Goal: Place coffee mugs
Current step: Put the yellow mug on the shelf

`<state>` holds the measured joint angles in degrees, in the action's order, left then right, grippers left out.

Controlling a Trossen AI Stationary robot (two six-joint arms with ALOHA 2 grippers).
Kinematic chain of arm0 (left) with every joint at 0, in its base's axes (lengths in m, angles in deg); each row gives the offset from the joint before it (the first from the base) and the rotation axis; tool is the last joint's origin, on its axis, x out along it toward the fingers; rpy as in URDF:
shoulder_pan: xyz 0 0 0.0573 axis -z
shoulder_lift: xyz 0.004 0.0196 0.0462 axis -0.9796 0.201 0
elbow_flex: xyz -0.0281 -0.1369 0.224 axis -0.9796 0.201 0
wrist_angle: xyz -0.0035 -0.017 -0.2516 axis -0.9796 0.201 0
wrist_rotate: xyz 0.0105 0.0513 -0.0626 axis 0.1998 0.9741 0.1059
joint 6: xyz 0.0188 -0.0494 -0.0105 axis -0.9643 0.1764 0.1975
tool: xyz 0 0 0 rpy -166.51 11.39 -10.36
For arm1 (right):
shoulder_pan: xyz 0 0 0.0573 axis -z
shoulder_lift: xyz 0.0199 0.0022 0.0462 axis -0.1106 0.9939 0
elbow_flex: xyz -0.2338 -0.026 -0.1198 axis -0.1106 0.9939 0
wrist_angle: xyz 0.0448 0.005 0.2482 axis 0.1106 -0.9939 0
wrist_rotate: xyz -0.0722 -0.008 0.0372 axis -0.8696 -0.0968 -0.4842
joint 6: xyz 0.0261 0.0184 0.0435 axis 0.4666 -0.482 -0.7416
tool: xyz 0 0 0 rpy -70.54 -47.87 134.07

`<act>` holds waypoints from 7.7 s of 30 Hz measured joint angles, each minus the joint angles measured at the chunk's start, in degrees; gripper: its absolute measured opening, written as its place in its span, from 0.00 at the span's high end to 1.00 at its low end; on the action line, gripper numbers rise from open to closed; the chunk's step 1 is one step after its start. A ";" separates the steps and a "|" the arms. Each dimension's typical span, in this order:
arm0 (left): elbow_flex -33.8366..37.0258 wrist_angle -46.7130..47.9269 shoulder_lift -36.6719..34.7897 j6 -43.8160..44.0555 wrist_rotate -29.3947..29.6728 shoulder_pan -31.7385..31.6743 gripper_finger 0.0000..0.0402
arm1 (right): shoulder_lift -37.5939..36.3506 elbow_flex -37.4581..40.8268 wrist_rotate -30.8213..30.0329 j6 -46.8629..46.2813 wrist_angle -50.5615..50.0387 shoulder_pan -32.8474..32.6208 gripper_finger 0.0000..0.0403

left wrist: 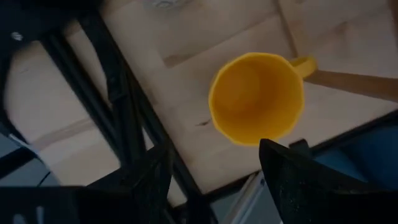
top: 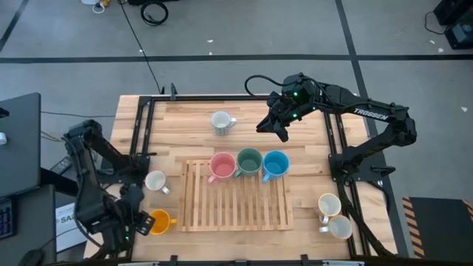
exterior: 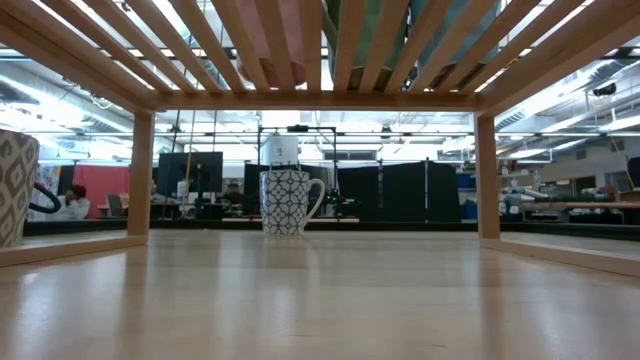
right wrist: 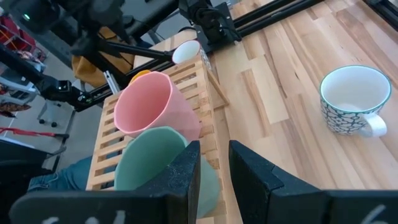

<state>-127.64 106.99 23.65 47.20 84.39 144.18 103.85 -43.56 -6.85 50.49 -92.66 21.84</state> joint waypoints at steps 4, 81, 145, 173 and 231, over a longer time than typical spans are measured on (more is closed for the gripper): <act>5.21 -6.13 0.00 0.30 -0.09 0.00 0.39 | 0.00 0.01 0.01 -0.25 0.02 0.00 0.78; 22.84 -27.63 -1.81 -8.02 -1.86 -0.72 0.93 | -0.02 -0.01 0.01 -0.29 0.09 0.00 0.78; -19.43 -2.19 0.39 -166.96 -1.21 -62.26 0.92 | -0.02 0.01 -0.25 -0.12 0.55 0.02 0.78; -19.52 -2.98 6.31 -166.24 -7.30 -64.50 0.91 | -0.02 -0.01 -0.23 -0.07 0.49 0.02 0.78; -19.41 -11.30 6.49 -162.11 -7.02 -64.26 0.63 | -0.02 -0.01 -0.21 -0.07 0.37 0.00 0.78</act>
<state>-147.05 95.68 30.14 -114.92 77.38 79.93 103.83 -43.57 -7.06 50.42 -92.30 21.84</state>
